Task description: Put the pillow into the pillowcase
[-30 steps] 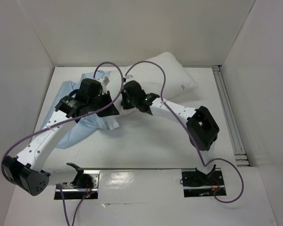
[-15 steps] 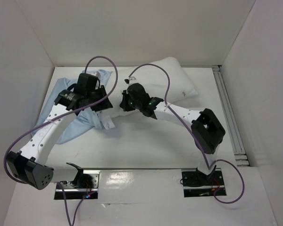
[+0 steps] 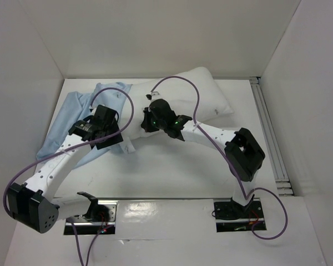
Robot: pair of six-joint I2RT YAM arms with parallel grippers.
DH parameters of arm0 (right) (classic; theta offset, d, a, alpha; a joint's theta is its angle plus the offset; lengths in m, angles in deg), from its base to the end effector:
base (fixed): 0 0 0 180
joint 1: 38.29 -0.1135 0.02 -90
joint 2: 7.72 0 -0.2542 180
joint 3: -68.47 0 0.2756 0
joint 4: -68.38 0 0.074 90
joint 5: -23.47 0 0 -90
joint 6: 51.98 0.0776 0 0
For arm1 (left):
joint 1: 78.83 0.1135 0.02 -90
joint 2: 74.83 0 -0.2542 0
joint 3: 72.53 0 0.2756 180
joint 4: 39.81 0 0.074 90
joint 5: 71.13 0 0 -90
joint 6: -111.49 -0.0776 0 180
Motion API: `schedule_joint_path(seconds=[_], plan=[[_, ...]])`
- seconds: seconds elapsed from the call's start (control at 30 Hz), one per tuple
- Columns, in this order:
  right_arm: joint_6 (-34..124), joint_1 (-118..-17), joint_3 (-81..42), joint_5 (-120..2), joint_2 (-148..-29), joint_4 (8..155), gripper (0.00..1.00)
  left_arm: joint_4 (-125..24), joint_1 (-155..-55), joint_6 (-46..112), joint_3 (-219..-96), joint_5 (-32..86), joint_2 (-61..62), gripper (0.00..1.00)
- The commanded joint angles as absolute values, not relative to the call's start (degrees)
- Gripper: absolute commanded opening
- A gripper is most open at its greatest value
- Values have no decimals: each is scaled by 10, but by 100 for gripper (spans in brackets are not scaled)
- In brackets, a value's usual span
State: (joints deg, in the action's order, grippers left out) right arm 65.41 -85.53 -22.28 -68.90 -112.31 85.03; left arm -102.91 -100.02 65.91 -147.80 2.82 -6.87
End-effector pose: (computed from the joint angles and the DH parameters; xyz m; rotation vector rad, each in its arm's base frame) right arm 0.3297 0.3519 0.2167 -0.3520 2.1618 0.7229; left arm 0.2702 -0.0817 0.2613 -0.6074 2.4183 -0.1201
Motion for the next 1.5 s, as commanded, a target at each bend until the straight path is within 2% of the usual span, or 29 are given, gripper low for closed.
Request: schedule_joint_path(seconds=[0.0, 0.07, 0.13, 0.17, 0.27, 0.3, 0.47, 0.7, 0.8, 0.97, 1.13, 1.2, 1.27, 1.3, 1.33, 1.4, 1.43, 1.47], plan=[[647, -852, -227, -701, -1095, 837, 0, -982, -998, 671, -1468, -20, -58, 68], [647, -852, -232, -701, -1100, 837, 0, -982, -992, 671, -1474, -20, -35, 63], [647, -852, -232, -707, -1100, 837, 0, -982, -985, 671, -1483, -20, -29, 54], [647, -852, -237, -707, -1100, 837, 0, -982, -985, 662, -1489, -13, -29, 39], [647, -852, -243, -707, -1105, 837, 0, -972, -985, 642, -1517, 1, -29, 17], [647, -852, -243, -707, -1111, 837, 0, -972, -985, 637, -1527, 8, -17, 1], [632, -841, -268, -736, -1111, 843, 0, -979, -985, 599, -1609, 107, 14, 0], [594, -807, -336, -754, -1064, 874, 0, -1017, -1005, 556, -1844, 305, 104, 0], [609, -819, -331, -715, -1076, 857, 0, -1023, -1005, 551, -1829, 335, 110, 0], [658, -846, -286, -674, -1157, 825, 0, -1006, -1005, 578, -1740, 368, 47, 0], [713, -846, -165, -634, -1100, 711, 0, -979, -1010, 598, -1631, 368, 8, 0], [719, -846, -124, -627, -1080, 694, 0, -979, -1010, 590, -1623, 368, 8, 0], [719, -846, -107, -621, -1062, 687, 0, -1004, -1010, 571, -1649, 340, 35, 18], [719, -846, -94, -621, -1062, 687, 0, -1029, -1010, 563, -1667, 329, 43, 31], [713, -846, -88, -615, -1054, 687, 0, -1040, -1010, 558, -1710, 302, 56, 56], [713, -851, -81, -615, -1048, 693, 0, -1056, -1005, 551, -1752, 271, 61, 73], [713, -851, -81, -615, -1048, 693, 0, -1063, -1005, 545, -1769, 260, 70, 77], [708, -851, -75, -615, -1048, 693, 0, -1063, -994, 537, -1786, 247, 77, 77]])
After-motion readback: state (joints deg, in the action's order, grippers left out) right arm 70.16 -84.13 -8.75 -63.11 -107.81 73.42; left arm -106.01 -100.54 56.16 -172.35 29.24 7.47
